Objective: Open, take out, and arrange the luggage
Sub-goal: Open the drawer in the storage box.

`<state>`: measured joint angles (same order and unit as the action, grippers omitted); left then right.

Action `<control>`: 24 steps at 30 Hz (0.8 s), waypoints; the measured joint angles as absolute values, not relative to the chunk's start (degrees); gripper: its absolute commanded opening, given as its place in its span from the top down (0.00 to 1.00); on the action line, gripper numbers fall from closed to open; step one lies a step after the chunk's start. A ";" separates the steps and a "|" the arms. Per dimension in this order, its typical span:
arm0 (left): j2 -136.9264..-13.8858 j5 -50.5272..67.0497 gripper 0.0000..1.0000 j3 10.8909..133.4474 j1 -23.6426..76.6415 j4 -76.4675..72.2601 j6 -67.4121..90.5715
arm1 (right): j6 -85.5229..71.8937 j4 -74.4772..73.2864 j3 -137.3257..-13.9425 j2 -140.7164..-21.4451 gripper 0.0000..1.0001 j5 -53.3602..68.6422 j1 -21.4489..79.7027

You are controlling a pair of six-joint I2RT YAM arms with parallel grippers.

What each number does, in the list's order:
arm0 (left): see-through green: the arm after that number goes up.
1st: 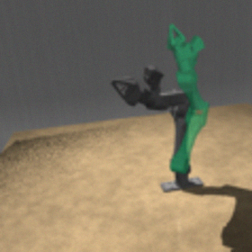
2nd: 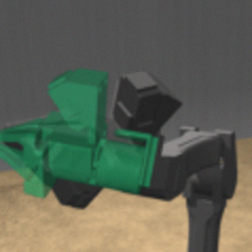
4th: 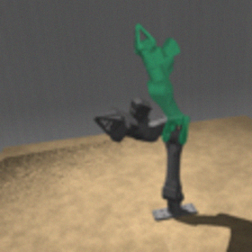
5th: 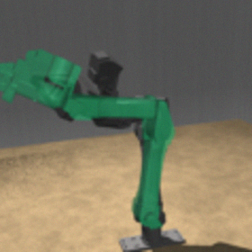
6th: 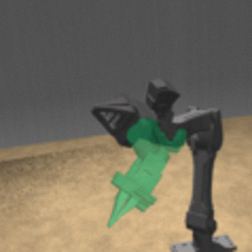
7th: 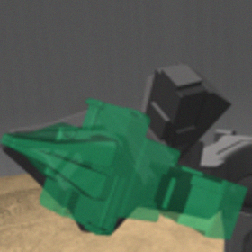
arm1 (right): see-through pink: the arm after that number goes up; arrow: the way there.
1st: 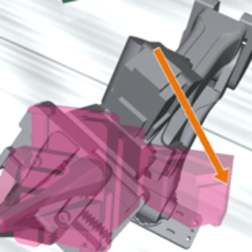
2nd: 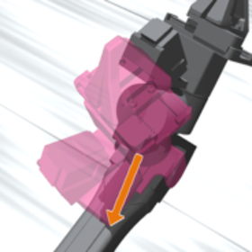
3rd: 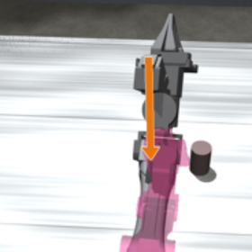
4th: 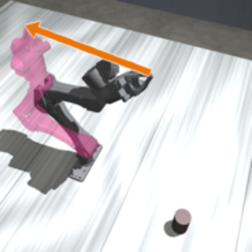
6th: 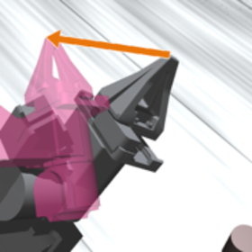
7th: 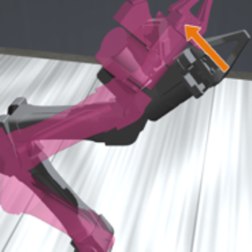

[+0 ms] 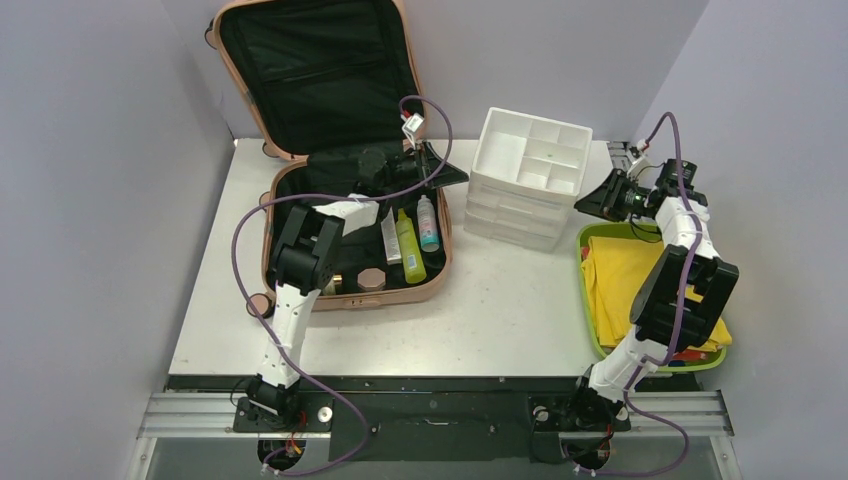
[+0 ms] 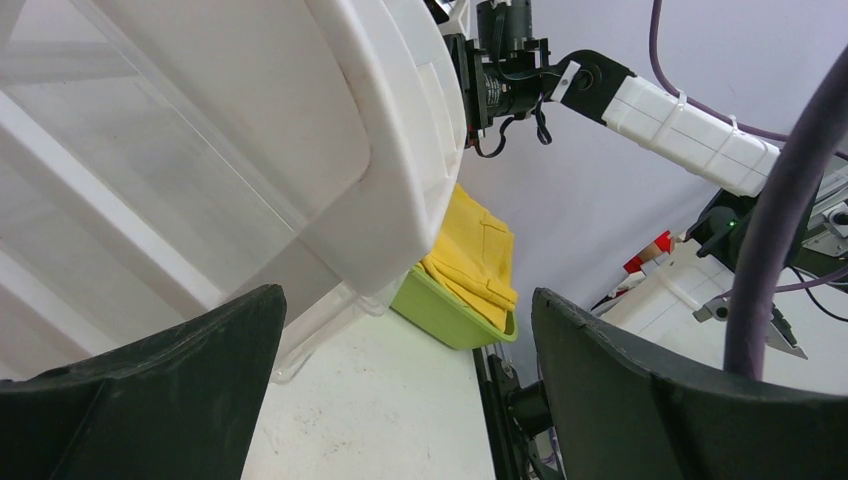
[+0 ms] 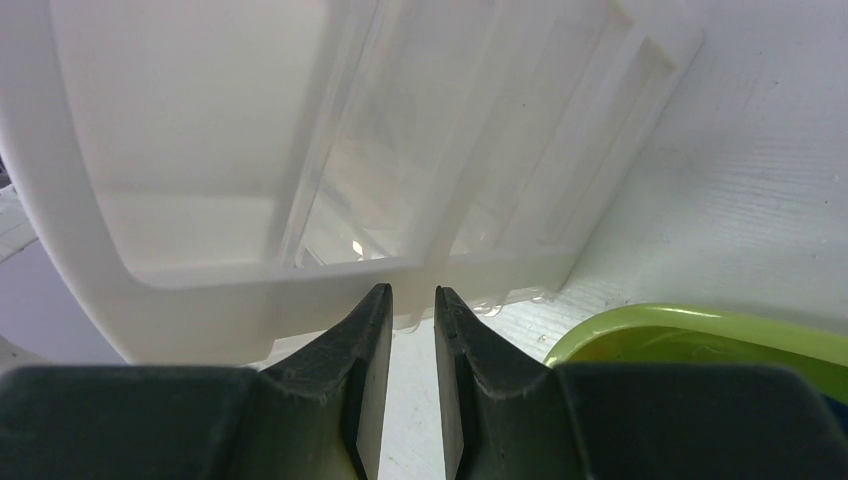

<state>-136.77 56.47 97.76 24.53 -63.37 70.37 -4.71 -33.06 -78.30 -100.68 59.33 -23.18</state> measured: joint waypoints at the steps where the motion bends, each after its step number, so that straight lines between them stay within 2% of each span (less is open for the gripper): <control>1: -136.77 56.51 0.10 97.71 24.53 -63.61 70.43 | -4.97 -32.95 -78.22 -100.60 0.81 59.33 -23.11; 24: -135.85 58.11 0.10 92.16 25.63 -66.78 74.37 | -2.68 -35.16 -77.76 -99.42 0.81 57.91 -22.06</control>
